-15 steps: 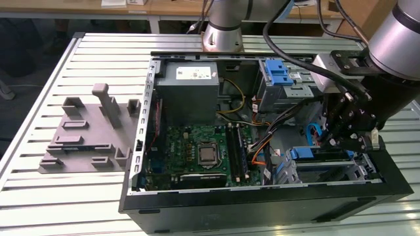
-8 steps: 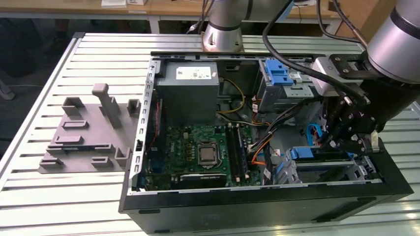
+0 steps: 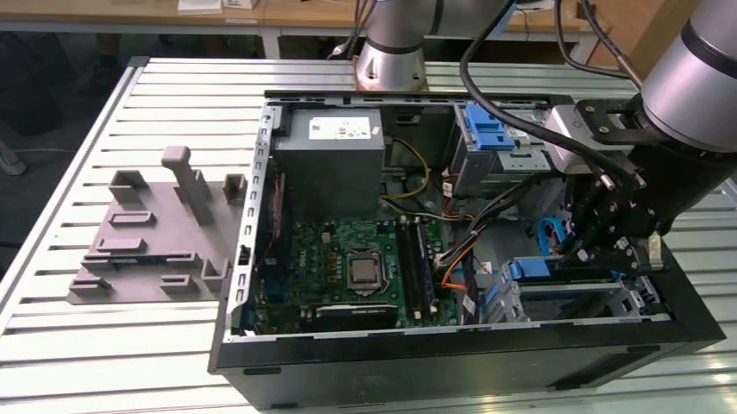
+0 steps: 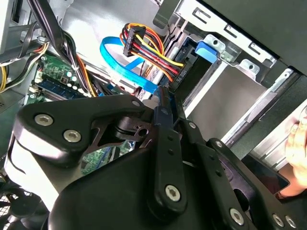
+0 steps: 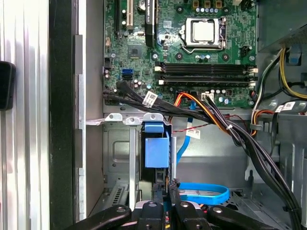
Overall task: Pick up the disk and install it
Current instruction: 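Insert the second disk wire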
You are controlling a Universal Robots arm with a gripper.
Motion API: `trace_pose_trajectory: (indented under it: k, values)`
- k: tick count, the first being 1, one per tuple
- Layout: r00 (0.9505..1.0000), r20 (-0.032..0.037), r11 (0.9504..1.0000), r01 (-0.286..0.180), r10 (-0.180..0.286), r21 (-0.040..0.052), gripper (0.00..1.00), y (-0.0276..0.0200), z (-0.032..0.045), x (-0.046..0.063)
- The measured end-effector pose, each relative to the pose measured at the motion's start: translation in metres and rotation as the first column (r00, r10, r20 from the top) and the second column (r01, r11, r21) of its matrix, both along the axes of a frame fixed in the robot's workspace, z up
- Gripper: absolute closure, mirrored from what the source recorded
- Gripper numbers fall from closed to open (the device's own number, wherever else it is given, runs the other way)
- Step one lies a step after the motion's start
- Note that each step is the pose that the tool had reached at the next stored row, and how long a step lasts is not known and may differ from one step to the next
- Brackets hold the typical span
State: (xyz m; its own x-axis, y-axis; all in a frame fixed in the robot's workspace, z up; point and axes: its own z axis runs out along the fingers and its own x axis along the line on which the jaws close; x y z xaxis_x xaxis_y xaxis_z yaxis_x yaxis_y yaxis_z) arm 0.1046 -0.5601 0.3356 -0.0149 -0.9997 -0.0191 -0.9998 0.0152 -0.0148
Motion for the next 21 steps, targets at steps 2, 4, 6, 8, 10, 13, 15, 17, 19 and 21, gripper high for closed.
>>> trace_pose_trajectory:
  k: [2,4,6,8,10,13,15,17,19,21]
  values:
    - [1.0,0.0,1.0,0.0,0.0,0.0002,0.84,0.0,-0.0006,0.0]
    - [1.0,0.0,1.0,0.0,0.0,0.001,0.84,-0.0001,-0.0011,0.0]
    - [1.0,0.0,1.0,0.0,0.0,0.0018,0.84,0.0,-0.0017,0.0]
    - [1.0,0.0,1.0,0.0,0.0,0.0022,0.84,0.0,-0.0022,0.0]
    - [1.0,0.0,1.0,0.0,0.0,0.0023,0.84,0.0,-0.0027,0.0]
    - [1.0,0.0,1.0,0.0,0.0,0.0023,0.84,-0.0001,-0.0034,0.0]
    - [1.0,0.0,1.0,0.001,-0.001,0.0027,0.84,-0.0001,-0.0041,0.0]
    - [1.0,0.0,1.0,0.001,-0.001,0.0025,0.84,-0.0001,-0.0049,0.0]
    - [1.0,0.0,1.0,0.001,-0.001,0.0023,0.84,-0.0003,-0.0055,0.0]
    - [1.0,0.0,1.0,0.001,-0.001,0.0024,0.84,-0.0002,-0.006,0.0]
